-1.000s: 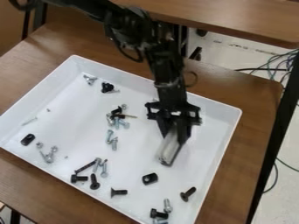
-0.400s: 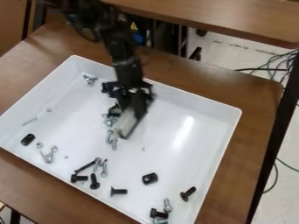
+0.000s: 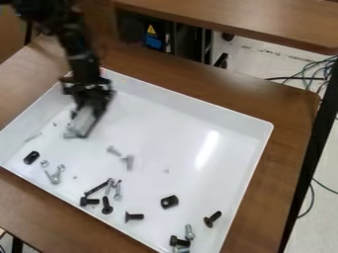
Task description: Sweep into pile
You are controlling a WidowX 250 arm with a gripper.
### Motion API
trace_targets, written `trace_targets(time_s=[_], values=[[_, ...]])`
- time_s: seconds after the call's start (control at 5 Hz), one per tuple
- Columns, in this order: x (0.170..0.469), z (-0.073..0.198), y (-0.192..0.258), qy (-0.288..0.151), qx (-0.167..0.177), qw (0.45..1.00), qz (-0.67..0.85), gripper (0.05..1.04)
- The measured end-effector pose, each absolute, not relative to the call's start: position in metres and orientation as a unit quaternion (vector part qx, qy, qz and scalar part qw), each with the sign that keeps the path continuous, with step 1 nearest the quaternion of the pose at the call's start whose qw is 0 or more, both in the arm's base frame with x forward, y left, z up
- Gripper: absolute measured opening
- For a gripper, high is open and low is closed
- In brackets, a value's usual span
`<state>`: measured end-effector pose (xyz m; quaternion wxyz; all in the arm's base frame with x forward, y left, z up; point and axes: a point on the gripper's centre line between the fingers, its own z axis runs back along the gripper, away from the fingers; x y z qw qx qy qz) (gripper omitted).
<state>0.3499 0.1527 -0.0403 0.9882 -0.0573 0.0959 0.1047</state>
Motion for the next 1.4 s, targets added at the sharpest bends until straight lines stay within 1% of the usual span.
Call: trace_targets(time_s=[0.2, 0.4, 0.6, 0.8, 1.0, 1.2, 1.4], values=[[0.352, -0.037, 0.162, 0.105, -0.057, 0.989, 0.092, 0.358], [0.35, -0.039, 0.148, 0.105, -0.07, 0.988, 0.086, 0.359], [0.348, -0.025, 0.12, 0.081, -0.097, 0.99, 0.069, 0.359], [0.345, 0.004, 0.083, 0.055, -0.067, 0.995, 0.04, 0.359], [0.342, 0.021, 0.029, 0.036, -0.064, 0.997, -0.001, 0.359], [0.326, 0.019, -0.016, 0.029, -0.074, 0.996, -0.031, 0.359], [0.299, 0.011, -0.064, 0.042, -0.085, 0.991, -0.095, 0.359]])
